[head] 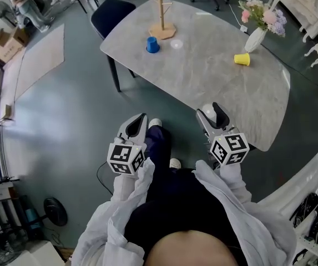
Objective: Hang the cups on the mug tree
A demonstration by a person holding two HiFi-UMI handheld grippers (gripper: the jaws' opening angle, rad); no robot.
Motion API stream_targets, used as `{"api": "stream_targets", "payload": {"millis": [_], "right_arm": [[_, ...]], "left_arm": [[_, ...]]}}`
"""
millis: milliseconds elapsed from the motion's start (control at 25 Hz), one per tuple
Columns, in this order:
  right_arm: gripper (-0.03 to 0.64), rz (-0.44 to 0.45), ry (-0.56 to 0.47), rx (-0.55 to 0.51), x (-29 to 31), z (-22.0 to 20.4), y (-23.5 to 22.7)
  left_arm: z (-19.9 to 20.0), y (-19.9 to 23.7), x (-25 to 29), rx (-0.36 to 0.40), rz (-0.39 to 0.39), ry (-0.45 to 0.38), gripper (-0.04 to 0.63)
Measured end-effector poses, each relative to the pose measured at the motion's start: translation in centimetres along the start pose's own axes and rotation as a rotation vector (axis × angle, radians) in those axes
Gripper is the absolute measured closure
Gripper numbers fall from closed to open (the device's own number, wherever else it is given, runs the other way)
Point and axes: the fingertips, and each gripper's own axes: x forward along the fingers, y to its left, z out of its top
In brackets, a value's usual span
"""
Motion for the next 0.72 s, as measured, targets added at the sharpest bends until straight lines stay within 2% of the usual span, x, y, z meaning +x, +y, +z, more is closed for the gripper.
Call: {"api": "stream_targets", "payload": {"millis": [240,720], "right_arm": [[0.351,-0.043,0.0,-0.005,4.9,1.3,-3.2],[0.351,-0.135,-0.025,0.021,19.7,9.1,-8.0]], "left_arm": [[2.1,3.2,6.3,0.014,-0.046,-0.011,0.594],[10.8,13.3,20.8,0.056,-0.163,0.012,0.594]]}}
